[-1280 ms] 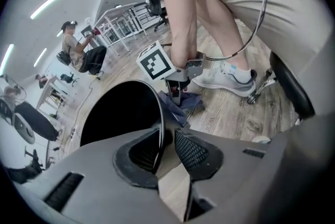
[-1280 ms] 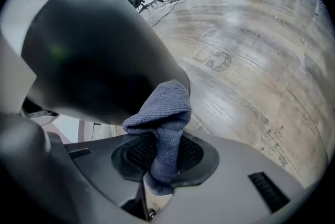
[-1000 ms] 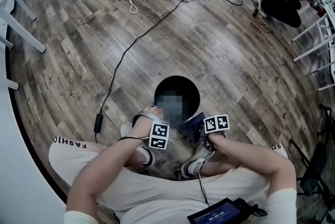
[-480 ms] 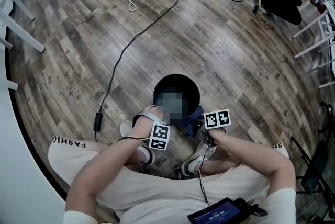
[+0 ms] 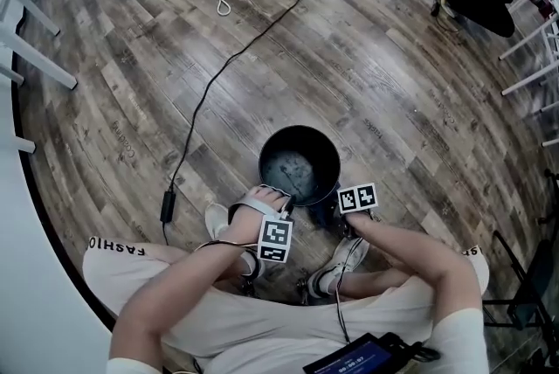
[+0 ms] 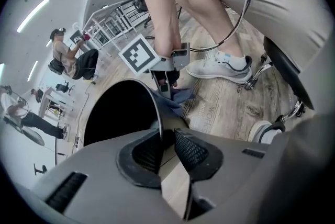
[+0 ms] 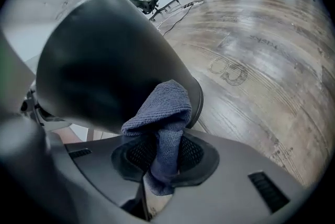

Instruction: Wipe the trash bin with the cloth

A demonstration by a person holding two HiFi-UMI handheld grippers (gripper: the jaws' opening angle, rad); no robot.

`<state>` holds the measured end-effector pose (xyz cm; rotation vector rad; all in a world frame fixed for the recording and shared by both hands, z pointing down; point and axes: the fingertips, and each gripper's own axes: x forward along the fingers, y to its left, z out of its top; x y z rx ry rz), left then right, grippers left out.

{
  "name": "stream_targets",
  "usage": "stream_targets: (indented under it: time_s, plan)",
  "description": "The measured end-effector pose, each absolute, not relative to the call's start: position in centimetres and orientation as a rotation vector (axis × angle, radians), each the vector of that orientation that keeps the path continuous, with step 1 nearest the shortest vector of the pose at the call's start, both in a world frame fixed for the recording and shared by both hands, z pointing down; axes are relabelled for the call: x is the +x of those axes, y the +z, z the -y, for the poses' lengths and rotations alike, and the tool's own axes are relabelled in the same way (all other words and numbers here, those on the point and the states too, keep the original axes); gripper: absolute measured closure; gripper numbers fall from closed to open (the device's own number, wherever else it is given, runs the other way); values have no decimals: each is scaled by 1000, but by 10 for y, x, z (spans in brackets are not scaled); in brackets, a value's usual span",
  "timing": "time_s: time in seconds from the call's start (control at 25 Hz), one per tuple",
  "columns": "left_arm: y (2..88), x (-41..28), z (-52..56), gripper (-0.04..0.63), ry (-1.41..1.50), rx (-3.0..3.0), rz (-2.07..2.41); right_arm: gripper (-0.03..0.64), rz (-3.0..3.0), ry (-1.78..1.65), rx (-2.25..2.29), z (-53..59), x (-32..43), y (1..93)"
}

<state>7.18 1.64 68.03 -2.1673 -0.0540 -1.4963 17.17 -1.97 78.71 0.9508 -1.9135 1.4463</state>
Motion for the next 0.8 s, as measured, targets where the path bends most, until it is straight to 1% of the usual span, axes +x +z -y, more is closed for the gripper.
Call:
stream_targets:
  time_s: [0.32,0.44,0.52,0.64,0.8]
  plan:
    - [679,80,-14,514,-1486,-2190,31,534,1836,1454,1021,26,179,862]
    - [678,85,-12,514,-1479,-2199,28,534,1808,1504,1074,26,187,881]
    - [679,84,-10,515,-1486,-2200,12,534,1787,1537,1112,26,188,885]
    - [679,82,-9,515,-1487,-2196,1,534,1760,1494,1126,32,186,880]
    - [675,86,-15,512,-1448,-2331,-14,534,1712,1477,1121,26,191,850]
